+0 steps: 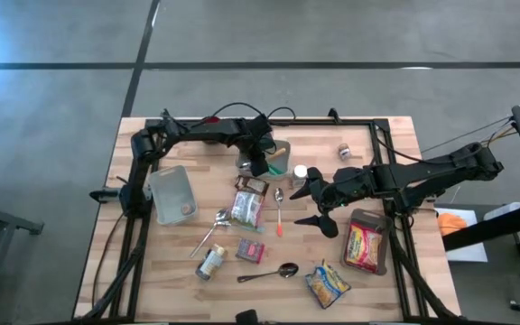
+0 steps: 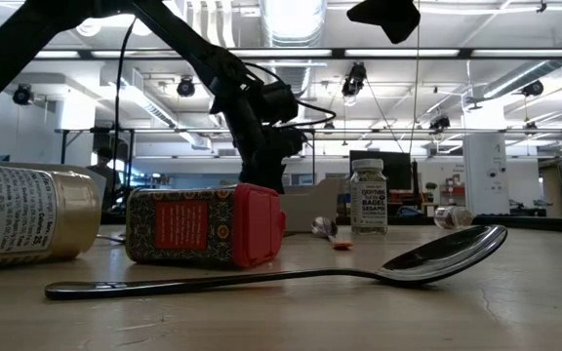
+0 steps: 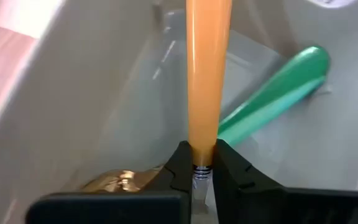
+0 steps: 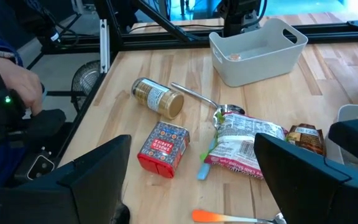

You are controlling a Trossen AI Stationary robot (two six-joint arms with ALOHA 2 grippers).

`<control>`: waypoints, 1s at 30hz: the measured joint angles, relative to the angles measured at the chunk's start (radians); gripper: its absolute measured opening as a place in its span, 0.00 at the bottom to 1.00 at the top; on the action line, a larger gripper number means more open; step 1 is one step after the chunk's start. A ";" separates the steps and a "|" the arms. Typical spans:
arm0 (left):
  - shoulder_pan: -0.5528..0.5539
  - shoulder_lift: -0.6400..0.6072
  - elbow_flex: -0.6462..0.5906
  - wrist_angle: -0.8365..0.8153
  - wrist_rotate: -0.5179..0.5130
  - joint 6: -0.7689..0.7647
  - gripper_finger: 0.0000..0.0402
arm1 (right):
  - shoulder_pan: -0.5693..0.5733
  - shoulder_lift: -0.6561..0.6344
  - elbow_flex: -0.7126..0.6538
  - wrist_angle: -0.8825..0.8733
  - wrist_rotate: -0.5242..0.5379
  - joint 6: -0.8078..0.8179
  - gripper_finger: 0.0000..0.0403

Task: Pick & Place Food Item
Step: Put the yellow spoon into the right gray bin

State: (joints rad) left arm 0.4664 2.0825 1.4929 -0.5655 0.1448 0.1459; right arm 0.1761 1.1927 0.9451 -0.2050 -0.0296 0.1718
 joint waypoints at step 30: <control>-0.092 -0.048 0.059 -0.222 -0.225 0.673 0.05 | 0.000 0.000 0.001 -0.002 0.000 -0.016 0.85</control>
State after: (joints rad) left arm 0.3745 2.0344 1.5520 -0.7879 -0.0805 0.8191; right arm 0.1761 1.1927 0.9459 -0.2066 -0.0296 0.1562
